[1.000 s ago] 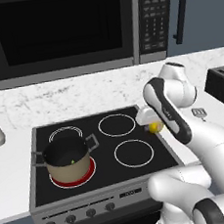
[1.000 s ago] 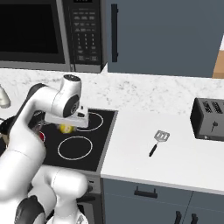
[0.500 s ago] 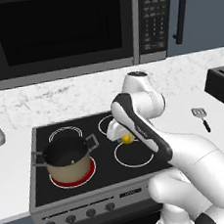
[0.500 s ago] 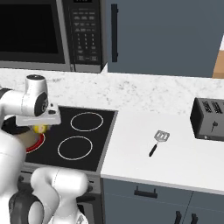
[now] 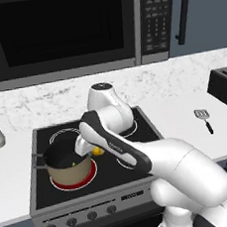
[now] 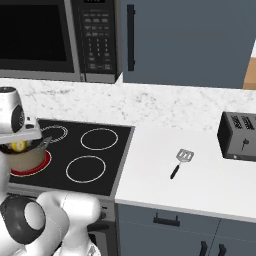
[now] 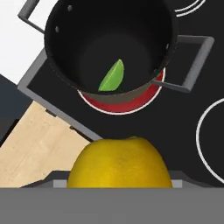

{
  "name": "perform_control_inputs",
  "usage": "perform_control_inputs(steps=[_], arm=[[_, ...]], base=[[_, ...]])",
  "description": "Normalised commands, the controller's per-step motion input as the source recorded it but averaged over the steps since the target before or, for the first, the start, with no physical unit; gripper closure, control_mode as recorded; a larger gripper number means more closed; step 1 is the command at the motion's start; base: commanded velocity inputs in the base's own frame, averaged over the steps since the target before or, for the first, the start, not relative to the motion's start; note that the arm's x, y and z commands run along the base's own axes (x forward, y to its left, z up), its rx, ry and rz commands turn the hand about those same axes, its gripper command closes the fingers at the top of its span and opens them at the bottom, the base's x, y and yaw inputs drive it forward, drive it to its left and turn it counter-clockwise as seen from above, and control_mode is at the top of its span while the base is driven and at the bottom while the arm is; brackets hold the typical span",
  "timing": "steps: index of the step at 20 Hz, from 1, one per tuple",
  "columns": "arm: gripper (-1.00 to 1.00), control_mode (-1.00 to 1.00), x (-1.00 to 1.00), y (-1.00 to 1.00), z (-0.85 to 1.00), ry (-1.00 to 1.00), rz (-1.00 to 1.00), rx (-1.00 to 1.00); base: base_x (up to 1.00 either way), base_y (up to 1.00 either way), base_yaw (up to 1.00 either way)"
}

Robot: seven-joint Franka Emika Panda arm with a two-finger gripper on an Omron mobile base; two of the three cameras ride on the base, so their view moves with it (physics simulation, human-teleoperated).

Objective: Put the lemon and lemon wedge in the pot. Retrieve the spatula and lightly stir the vegetables in the pot.

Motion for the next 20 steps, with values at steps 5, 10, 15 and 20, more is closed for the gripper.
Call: perform_control_inputs(steps=[5,10,15,20], arm=[[1.00,-1.00,0.37,0.94,-0.05,0.00,0.00,0.00],[1.00,-1.00,0.52,0.63,-0.24,0.00,0.00,-0.01],[1.00,-1.00,0.47,0.28,-0.36,-0.01,-0.02,-0.07],[1.00,-1.00,0.32,0.02,-0.43,-0.03,-0.08,-0.13]], base=[[0.00,0.00,0.00],[0.00,0.00,0.00],[0.00,0.00,0.00],[0.00,0.00,0.00]])
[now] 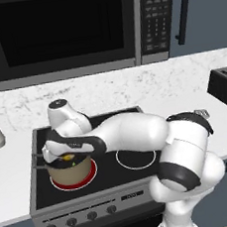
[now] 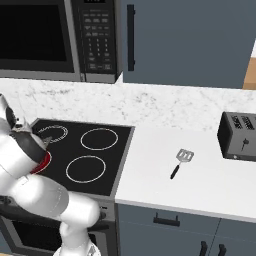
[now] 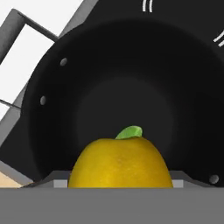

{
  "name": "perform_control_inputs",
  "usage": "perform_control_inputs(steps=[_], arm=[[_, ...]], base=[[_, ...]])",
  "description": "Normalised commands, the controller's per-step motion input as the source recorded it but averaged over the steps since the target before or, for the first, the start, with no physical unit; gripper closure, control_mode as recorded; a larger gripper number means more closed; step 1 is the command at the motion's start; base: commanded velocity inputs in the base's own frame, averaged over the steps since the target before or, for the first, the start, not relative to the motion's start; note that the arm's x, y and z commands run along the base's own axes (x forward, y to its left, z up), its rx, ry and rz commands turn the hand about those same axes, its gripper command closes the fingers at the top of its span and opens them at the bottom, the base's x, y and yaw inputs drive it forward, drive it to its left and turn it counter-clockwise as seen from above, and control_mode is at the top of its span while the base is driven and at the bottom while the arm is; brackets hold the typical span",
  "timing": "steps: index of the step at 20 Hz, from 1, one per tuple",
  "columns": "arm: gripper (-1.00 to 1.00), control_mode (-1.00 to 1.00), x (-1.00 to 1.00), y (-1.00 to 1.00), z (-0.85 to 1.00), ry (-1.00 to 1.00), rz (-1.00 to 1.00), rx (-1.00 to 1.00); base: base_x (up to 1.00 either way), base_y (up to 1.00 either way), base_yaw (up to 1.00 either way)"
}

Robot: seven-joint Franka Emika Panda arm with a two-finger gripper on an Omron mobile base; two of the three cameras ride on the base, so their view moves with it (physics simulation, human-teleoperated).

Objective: Put the lemon and lemon wedge in the pot. Retrieve the spatula and lightly stir the vegetables in the pot.

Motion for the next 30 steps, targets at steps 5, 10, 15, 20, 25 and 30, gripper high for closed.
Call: perform_control_inputs(steps=[5,10,15,20,25,30], arm=[[1.00,-1.00,0.30,0.00,-0.39,-0.01,-0.10,-0.11],[1.00,-1.00,0.33,0.00,-0.22,0.00,-0.09,-0.03],[1.00,-1.00,0.36,-0.01,-0.12,0.00,-0.06,0.00],[-1.00,-1.00,0.05,-0.02,-0.10,0.01,-0.02,0.00],[-1.00,-1.00,-0.14,-0.26,0.02,0.00,0.00,0.00],[-1.00,-1.00,-0.11,-0.26,0.11,0.00,0.00,0.02]], base=[[0.00,0.00,0.00],[0.00,0.00,0.00],[0.00,0.00,0.00],[0.00,0.00,0.00],[0.00,0.00,0.00],[0.00,0.00,0.00]])
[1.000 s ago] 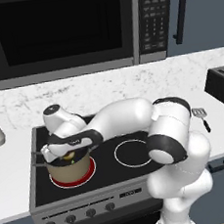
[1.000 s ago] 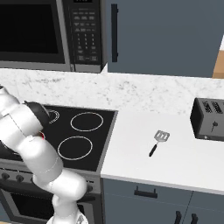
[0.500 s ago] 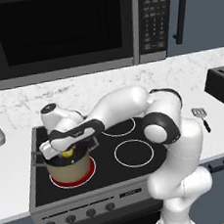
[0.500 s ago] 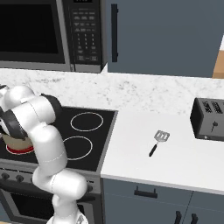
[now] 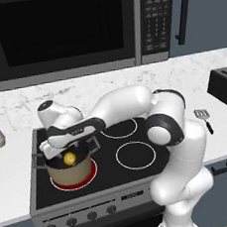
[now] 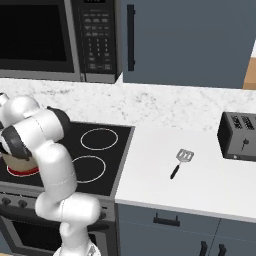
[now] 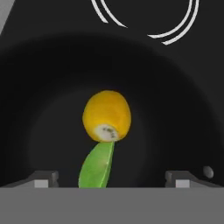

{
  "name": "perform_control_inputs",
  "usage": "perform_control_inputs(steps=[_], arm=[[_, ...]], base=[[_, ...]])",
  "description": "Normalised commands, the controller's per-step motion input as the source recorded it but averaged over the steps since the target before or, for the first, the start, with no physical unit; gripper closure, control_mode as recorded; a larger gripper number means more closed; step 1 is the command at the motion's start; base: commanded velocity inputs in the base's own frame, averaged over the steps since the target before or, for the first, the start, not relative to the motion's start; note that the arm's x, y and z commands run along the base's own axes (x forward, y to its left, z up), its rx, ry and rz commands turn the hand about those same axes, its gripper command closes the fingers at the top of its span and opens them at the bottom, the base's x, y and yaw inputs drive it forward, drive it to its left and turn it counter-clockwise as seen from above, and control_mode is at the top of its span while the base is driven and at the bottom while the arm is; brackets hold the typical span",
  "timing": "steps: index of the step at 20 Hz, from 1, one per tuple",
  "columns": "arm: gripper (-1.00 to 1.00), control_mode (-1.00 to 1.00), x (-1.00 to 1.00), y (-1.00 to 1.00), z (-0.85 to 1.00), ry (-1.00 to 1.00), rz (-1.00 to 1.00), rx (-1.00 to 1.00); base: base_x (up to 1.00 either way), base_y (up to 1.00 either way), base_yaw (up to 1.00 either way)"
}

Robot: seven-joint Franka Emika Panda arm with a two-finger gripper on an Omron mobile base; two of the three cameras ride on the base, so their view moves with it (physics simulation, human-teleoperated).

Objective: Put the lemon and lemon wedge in the pot. Retrieve the spatula and lightly stir the vegetables in the pot.

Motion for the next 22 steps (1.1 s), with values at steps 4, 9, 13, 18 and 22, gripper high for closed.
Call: perform_control_inputs(steps=[4,9,13,18,22], arm=[[-1.00,-1.00,-0.48,-0.26,0.32,-0.08,0.00,0.08],[-1.00,-1.00,-1.00,-0.58,0.33,-0.15,0.00,0.16],[-1.00,-1.00,-1.00,-0.88,0.23,-0.17,0.00,0.20],[-1.00,-1.00,-0.70,-1.00,0.27,-0.05,-0.16,0.25],[-1.00,-1.00,-0.04,-1.00,0.29,0.00,-0.48,0.27]], base=[[0.00,0.00,0.00],[0.00,0.00,0.00],[0.00,0.00,0.00],[0.00,0.00,0.00],[0.00,0.00,0.00]])
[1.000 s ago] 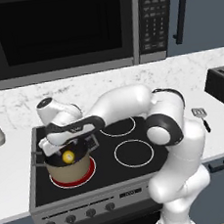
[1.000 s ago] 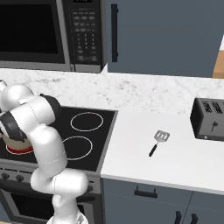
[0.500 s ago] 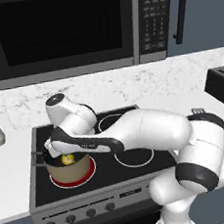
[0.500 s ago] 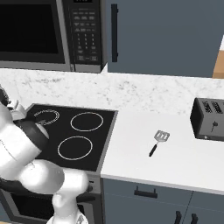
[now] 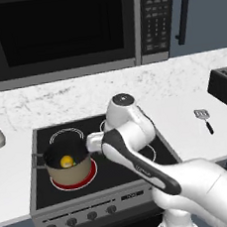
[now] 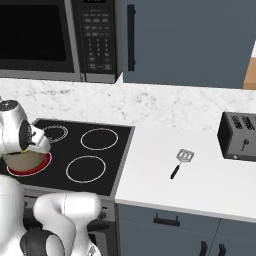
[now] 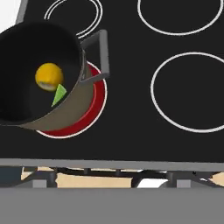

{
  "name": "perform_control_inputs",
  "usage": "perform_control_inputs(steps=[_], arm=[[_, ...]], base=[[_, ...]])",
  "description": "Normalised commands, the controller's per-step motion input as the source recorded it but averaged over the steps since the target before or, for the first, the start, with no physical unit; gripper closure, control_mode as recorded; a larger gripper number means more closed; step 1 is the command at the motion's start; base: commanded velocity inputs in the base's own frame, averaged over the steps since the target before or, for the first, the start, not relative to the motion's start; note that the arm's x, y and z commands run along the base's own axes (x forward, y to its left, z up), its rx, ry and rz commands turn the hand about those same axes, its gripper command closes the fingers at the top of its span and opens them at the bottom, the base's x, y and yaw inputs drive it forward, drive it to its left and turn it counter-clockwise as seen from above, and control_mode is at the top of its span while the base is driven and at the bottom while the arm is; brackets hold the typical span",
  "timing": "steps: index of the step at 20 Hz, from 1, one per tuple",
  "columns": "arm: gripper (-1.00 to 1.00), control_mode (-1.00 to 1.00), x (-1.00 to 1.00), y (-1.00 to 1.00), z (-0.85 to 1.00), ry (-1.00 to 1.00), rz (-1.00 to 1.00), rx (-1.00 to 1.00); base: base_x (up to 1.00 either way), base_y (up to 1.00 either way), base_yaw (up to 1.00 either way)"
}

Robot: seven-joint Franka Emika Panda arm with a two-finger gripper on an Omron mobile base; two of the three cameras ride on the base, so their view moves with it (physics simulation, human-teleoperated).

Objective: Put the lemon and lemon wedge in the pot. Retrieve the spatula and lightly stir the vegetables in the pot.

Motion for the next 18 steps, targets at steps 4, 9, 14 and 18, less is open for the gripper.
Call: perform_control_inputs(steps=[4,9,14,18], arm=[[-1.00,-1.00,0.00,-1.00,0.27,0.04,-0.60,0.25],[-1.00,-1.00,0.00,-0.97,0.19,0.07,-0.65,0.26],[-1.00,-1.00,0.00,-0.87,0.12,0.08,-0.68,0.26],[-1.00,-1.00,0.00,-0.86,0.18,0.10,-0.69,0.26]], base=[[0.00,0.00,0.00],[0.00,0.00,0.00],[0.00,0.00,0.00],[0.00,0.00,0.00]])
